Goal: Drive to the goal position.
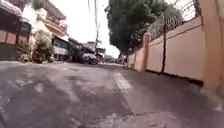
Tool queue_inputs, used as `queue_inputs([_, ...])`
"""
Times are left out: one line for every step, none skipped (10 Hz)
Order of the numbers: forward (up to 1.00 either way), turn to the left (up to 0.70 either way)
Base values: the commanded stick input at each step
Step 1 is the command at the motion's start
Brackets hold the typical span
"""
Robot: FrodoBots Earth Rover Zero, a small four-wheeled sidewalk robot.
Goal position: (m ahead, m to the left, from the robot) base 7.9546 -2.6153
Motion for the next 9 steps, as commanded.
queue_inputs([0.7, 0.0])
queue_inputs([0.7, 0.0])
queue_inputs([0.7, 0.0])
queue_inputs([0.7, 0.0])
queue_inputs([0.7, 0.0])
queue_inputs([0.7, 0.0])
queue_inputs([0.7, 0.0])
queue_inputs([0.7, 0.0])
queue_inputs([0.7, 0.0])
